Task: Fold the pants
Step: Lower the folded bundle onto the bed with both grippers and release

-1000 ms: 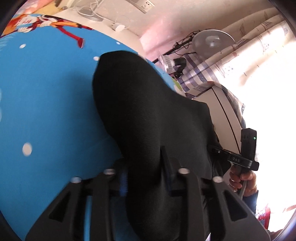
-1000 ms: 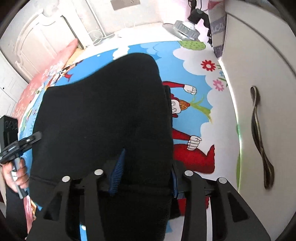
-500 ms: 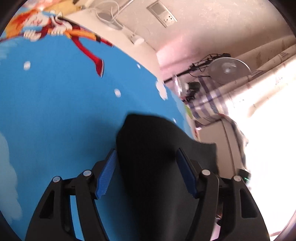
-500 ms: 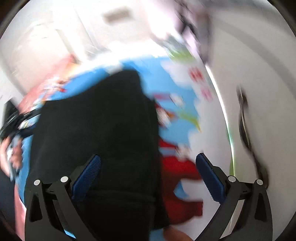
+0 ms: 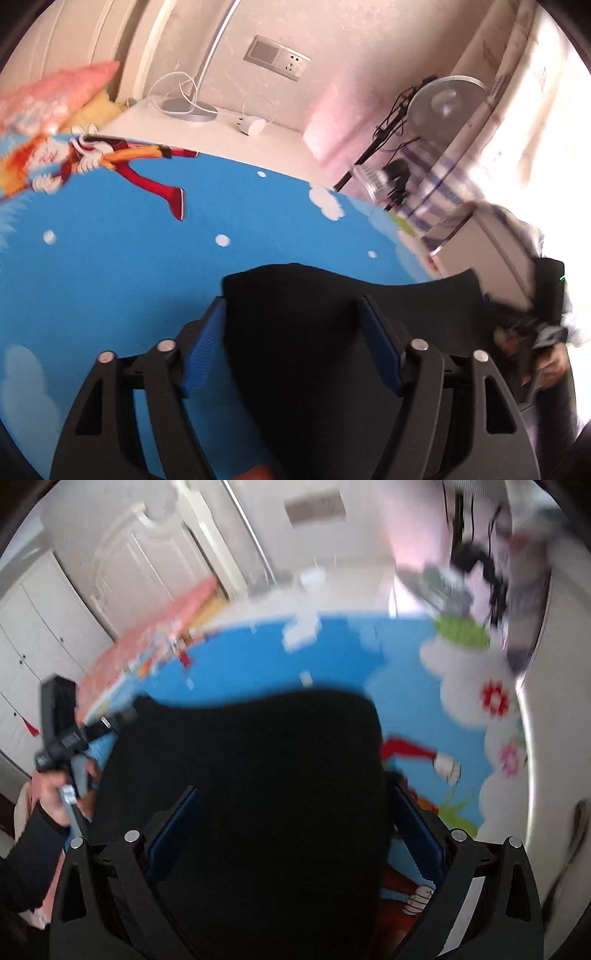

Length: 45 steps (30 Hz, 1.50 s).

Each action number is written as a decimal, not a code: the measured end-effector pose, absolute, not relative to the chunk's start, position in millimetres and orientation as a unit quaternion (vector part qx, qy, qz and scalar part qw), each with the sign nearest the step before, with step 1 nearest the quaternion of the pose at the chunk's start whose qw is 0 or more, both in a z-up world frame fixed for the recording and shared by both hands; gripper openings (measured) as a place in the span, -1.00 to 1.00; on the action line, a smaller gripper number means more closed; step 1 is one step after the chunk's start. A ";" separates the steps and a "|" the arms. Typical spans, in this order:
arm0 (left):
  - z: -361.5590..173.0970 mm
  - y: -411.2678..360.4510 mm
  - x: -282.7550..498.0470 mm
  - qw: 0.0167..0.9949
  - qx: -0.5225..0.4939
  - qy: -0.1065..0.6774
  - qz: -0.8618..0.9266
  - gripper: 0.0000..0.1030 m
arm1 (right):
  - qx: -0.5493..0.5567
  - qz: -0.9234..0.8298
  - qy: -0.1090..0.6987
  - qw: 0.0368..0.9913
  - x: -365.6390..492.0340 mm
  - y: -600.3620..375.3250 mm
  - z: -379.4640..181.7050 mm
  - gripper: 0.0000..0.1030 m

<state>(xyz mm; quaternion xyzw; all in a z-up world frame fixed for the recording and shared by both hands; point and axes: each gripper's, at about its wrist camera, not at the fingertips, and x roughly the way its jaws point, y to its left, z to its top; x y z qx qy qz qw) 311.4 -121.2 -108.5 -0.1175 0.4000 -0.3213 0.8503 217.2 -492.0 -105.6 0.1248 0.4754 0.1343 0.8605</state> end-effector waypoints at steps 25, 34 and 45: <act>-141.3 -85.0 293.3 0.745 -0.197 0.511 -0.380 -0.06 | 0.024 -0.077 0.522 0.849 148.6 -477.3 -96.0 0.92; -73.6 -111.4 237.0 0.843 -0.071 0.433 -0.312 -0.07 | -0.011 -0.144 0.429 0.892 116.4 -430.4 -52.8 0.92; -91.8 -163.3 122.2 0.848 0.029 0.453 -0.273 0.06 | -0.002 -0.170 0.457 0.873 90.2 -368.5 -87.9 0.92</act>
